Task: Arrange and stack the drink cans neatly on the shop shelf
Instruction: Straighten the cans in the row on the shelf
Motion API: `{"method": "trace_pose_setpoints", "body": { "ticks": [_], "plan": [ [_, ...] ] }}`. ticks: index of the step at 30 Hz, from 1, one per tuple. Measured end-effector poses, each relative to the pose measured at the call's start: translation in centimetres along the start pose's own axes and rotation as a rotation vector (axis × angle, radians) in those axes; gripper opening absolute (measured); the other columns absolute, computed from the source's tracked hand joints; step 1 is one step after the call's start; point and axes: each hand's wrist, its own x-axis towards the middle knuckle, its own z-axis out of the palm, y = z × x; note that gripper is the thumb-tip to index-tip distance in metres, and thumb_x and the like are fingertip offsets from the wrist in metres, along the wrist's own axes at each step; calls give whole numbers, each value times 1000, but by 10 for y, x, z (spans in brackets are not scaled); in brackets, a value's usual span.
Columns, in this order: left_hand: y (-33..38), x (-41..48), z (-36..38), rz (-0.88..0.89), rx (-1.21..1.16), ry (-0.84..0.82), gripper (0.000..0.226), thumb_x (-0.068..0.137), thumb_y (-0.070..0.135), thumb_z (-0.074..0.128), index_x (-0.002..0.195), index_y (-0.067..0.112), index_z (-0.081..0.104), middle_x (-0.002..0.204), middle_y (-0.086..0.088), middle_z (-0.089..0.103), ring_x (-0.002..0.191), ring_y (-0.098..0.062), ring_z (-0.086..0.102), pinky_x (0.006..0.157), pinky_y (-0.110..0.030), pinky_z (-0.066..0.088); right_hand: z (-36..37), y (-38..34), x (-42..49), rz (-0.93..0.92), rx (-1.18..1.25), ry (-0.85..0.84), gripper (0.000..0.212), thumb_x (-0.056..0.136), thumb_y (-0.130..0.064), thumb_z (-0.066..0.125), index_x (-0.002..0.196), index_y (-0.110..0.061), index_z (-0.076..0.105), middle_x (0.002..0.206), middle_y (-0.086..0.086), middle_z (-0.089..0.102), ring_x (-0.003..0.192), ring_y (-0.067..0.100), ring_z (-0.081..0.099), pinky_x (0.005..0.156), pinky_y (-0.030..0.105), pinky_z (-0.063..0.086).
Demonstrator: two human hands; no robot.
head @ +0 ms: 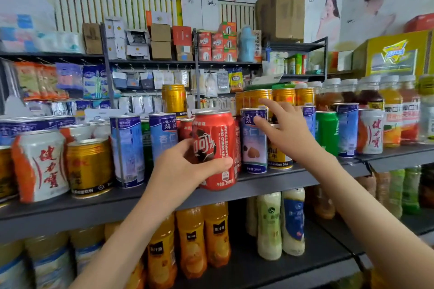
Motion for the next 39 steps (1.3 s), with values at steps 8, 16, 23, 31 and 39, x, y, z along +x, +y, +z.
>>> {"method": "trace_pose_setpoints", "body": {
  "ticks": [8, 16, 23, 31, 39],
  "plan": [
    [2, -5, 35, -37, -46, 175, 55, 49, 51, 77, 100, 40, 62, 91, 27, 69, 84, 10, 64, 68, -12, 48, 14, 14, 14, -118, -5, -19, 54, 86, -56, 53, 124, -19, 44, 115, 0, 58, 112, 24, 49, 98, 38, 23],
    [8, -20, 66, -74, -88, 319, 63, 47, 51, 77, 106, 35, 64, 96, 21, 70, 87, 4, 66, 73, -18, 50, 15, 27, 24, -180, 133, -63, 56, 82, -50, 64, 121, -17, 42, 111, -1, 61, 107, 22, 54, 85, 33, 20],
    [15, -26, 58, -103, -66, 340, 67, 44, 54, 76, 106, 37, 61, 98, 20, 70, 86, 7, 65, 70, -16, 48, 12, 28, 28, -159, 93, -92, 57, 82, -57, 59, 122, -20, 44, 112, -1, 61, 108, 22, 53, 92, 37, 24],
    [17, -31, 42, -96, -73, 378, 49, 51, 46, 76, 97, 40, 59, 95, 20, 69, 85, 4, 65, 70, -18, 48, 5, 20, 24, -168, -8, 18, 70, 83, -61, 55, 134, -16, 39, 129, 6, 52, 122, 29, 43, 102, 43, 22],
    [19, -42, 7, -99, -42, 408, 61, 44, 48, 75, 103, 35, 60, 103, 12, 68, 97, -9, 64, 85, -31, 51, -5, -14, 10, -570, 16, -62, 39, 92, -43, 51, 128, -27, 51, 126, -9, 56, 125, 15, 35, 101, 29, 10]
  ]
}}
